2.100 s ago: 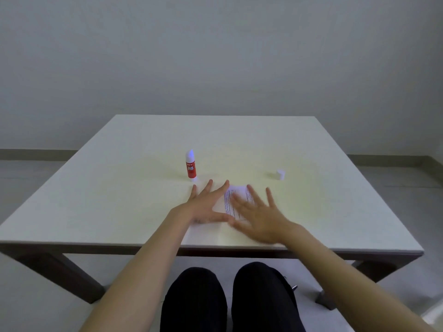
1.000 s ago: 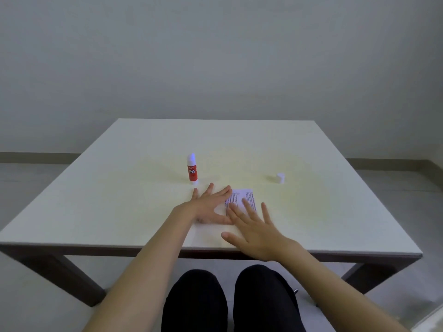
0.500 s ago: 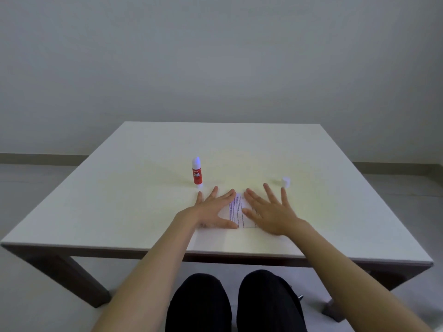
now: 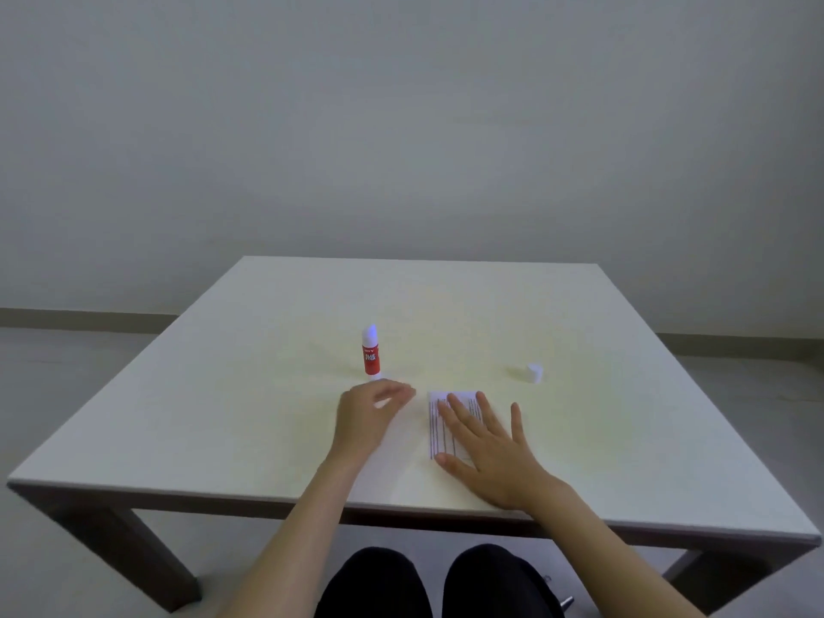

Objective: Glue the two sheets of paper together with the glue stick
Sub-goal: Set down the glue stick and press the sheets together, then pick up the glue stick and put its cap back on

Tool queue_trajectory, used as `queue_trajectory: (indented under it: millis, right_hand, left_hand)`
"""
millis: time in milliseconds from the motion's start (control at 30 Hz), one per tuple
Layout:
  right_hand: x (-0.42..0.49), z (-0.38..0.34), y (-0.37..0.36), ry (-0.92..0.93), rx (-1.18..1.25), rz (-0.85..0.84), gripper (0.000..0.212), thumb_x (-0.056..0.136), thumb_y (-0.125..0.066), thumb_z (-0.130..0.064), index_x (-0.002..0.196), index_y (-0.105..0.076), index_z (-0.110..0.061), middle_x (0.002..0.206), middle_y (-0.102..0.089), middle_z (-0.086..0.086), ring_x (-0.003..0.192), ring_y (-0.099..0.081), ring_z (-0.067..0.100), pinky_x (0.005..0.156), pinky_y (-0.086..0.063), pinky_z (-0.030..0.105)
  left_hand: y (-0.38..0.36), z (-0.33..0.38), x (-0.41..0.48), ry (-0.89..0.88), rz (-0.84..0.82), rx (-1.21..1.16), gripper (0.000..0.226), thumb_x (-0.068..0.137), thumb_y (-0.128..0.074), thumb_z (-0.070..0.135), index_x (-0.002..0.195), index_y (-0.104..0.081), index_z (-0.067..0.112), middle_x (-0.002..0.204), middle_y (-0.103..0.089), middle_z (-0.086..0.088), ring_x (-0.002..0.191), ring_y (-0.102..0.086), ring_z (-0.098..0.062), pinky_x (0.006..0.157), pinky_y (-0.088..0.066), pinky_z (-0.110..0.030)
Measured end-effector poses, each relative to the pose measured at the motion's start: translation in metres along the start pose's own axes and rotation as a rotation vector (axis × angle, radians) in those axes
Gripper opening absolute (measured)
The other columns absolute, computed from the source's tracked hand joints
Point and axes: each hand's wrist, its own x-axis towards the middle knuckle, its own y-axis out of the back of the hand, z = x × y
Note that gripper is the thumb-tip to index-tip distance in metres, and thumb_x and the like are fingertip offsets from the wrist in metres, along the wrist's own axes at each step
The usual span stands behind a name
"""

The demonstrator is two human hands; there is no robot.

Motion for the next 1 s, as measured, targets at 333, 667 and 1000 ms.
queue_trajectory:
  millis: [333,667,1000]
  right_hand:
    - [-0.013,-0.044,-0.008,-0.020,0.345,0.318,0.064,0.091,-0.040,-0.055,0.147,-0.021,-0.031,0.146,0.003,-0.027,0.136,0.017,-0.001,0.116,0.006,0.031]
    - [0.020,-0.046,0.046,-0.378,1.438,0.293,0.041,0.096,-0.040,-0.042,0.114,-0.061,-0.012,0.088,-0.068,0.005,0.053,-0.057,0.017,0.057,-0.047,0.023]
    - [0.016,-0.060,0.050,-0.151,1.416,0.257,0.015,0.088,-0.063,-0.020,0.083,-0.054,-0.009,0.069,-0.061,0.004,0.048,-0.056,0.010,0.051,-0.047,0.018]
  left_hand:
    - [0.001,-0.002,0.044,0.175,0.365,0.029,0.060,0.080,-0.071,0.029,0.133,-0.052,0.008,0.134,-0.058,-0.006,0.125,-0.052,-0.021,0.102,-0.042,-0.039]
    - [0.010,0.034,0.019,0.184,0.080,-0.756,0.012,0.085,-0.066,0.019,0.079,-0.076,0.019,0.089,-0.077,-0.004,0.088,-0.073,-0.020,0.083,-0.056,-0.028]
    - [0.010,0.057,-0.011,0.194,0.027,-0.848,0.006,0.081,-0.070,0.015,0.080,-0.075,0.014,0.087,-0.077,-0.007,0.086,-0.073,-0.017,0.086,-0.050,-0.030]
